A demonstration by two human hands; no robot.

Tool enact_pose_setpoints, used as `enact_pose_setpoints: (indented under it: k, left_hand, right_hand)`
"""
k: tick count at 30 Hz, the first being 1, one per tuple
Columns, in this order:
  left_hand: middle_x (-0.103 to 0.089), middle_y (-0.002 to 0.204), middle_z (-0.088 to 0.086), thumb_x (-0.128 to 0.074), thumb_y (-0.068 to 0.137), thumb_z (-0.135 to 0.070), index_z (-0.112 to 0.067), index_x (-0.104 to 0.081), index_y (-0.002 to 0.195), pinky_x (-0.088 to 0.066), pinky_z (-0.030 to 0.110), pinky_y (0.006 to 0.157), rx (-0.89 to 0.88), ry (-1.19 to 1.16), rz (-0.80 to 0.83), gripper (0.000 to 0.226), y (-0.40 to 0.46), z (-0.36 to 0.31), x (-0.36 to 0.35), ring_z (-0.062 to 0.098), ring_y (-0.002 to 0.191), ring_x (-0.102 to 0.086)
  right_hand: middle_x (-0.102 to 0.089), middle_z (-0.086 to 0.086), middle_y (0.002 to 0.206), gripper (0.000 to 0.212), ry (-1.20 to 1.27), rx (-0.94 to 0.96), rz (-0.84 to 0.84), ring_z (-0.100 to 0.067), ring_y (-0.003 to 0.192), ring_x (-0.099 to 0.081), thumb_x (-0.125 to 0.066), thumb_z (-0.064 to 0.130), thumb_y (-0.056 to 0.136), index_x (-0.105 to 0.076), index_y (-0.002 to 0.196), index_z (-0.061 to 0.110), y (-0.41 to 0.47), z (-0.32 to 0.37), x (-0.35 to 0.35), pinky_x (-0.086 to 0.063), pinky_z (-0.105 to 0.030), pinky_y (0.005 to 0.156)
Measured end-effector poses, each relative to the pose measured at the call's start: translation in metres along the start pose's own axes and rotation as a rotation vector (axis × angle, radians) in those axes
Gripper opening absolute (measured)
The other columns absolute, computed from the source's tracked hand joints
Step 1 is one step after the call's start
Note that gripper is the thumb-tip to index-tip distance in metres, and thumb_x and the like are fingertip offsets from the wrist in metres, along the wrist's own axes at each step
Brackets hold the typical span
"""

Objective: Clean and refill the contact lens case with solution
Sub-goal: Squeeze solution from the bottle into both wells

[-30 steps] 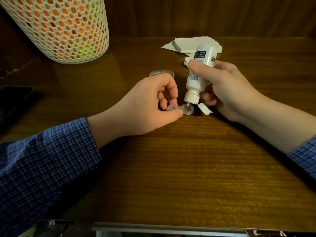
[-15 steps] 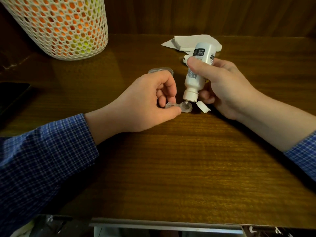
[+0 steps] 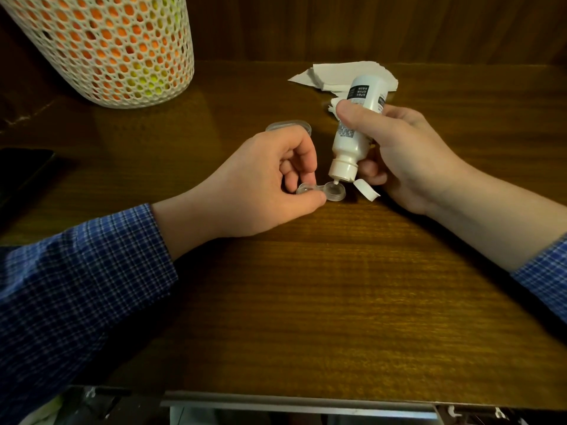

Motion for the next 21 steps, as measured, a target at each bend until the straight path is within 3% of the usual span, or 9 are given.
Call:
enact_pose_setpoints:
  k: [11, 21]
  left_hand:
    - [-0.072, 0.090, -0.002, -0.085, 0.082, -0.018, -0.018, -0.063, 0.099, -0.053, 0.018, 0.060, -0.003, -0.005, 0.002, 0.028, -0.0003, -0.0009, 0.0003, 0.016, 0.070, -0.064]
    - [-0.072, 0.090, -0.002, -0.085, 0.082, -0.017, -0.018, -0.063, 0.098, -0.053, 0.018, 0.061, -0.001, 0.000, -0.001, 0.027, -0.0006, -0.0011, 0.0008, 0.005, 0.067, -0.060]
  right_hand:
    - [-0.064, 0.001, 0.068, 0.021, -0.025, 0.012, -0.012, -0.008, 0.041, -0.044, -0.070, 0.036, 0.095, -0.062, 0.094, 0.017, 0.0005, -0.0004, -0.0005, -0.030, -0.017, 0.034]
    - [-0.067, 0.004, 0.068, 0.019, -0.051, 0.011, -0.012, -0.007, 0.042, -0.045, -0.069, 0.036, 0.095, -0.063, 0.097, 0.018, -0.0015, 0.0003, -0.0017, -0.031, -0.016, 0.035]
Point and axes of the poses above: each hand's wrist, its own y-axis towards the middle knuckle, its own x-axis out of the back of the hand, z = x × y, the point moved 1 cm from there along y, towards the middle knuckle
